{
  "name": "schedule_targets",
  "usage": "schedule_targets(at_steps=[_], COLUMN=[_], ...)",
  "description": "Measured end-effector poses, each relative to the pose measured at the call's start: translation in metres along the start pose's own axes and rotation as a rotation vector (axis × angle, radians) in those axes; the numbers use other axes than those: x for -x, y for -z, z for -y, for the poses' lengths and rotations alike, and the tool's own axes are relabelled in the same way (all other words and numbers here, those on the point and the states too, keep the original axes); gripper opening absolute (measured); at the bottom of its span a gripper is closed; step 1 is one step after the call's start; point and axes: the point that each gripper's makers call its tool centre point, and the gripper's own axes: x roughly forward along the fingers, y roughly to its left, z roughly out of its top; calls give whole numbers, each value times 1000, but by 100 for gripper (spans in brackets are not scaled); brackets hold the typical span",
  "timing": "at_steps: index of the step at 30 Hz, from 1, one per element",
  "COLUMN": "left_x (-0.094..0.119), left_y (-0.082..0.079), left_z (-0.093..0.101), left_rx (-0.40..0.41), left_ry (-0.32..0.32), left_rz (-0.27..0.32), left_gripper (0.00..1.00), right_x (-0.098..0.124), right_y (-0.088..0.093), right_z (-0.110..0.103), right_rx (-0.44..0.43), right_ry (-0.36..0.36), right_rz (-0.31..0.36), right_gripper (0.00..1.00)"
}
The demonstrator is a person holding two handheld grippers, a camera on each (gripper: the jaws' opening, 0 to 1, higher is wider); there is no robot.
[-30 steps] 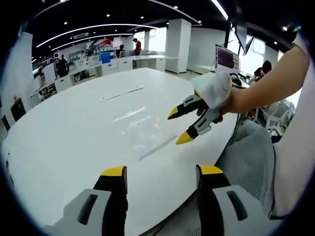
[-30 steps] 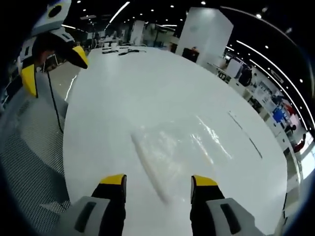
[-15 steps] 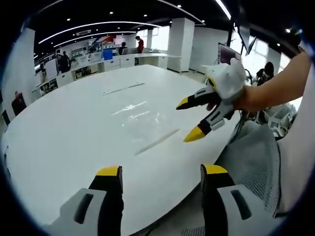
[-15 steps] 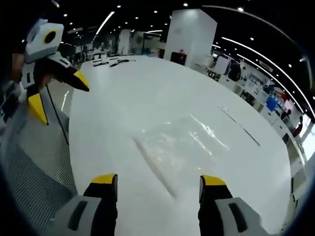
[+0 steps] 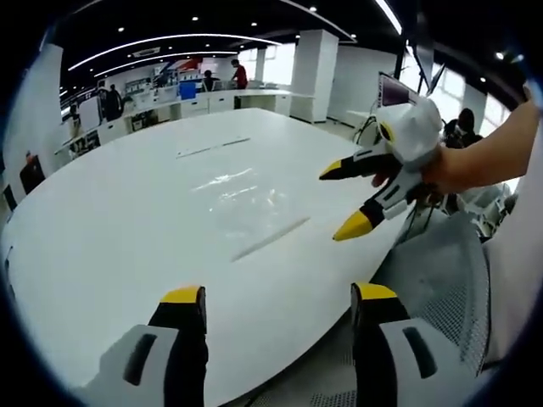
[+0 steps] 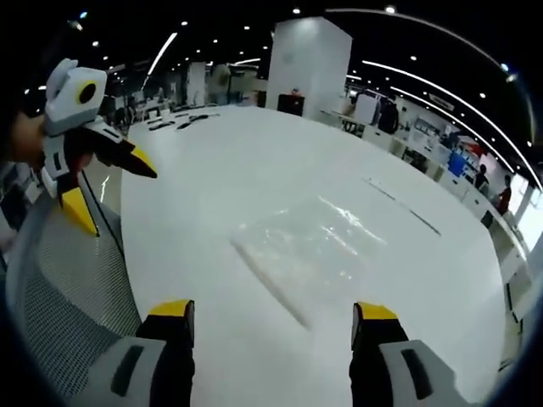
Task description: Arrange the food packaging bags into a neat stack by flattening each bag and aligning their edges.
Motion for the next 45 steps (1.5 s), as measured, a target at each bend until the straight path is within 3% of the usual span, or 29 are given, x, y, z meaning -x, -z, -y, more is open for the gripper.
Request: schedule_targets(at_steps=[23,37,45], left_x=[3,11,14], left_y=[5,18,16], left_z=[4,5,5], left_rx=[-21,0,-7], left_ry=[-7,-20,-25], left_rz=[32,55,71], left_gripper=[71,71,71], right_x=[25,42,51], right_y=[4,7,4], right_z=[-9,-23,-29], right_rx=[-122,-190,-213], right_ry=[37,59,65], right_rz=[86,109,119], right_gripper=[88,95,98])
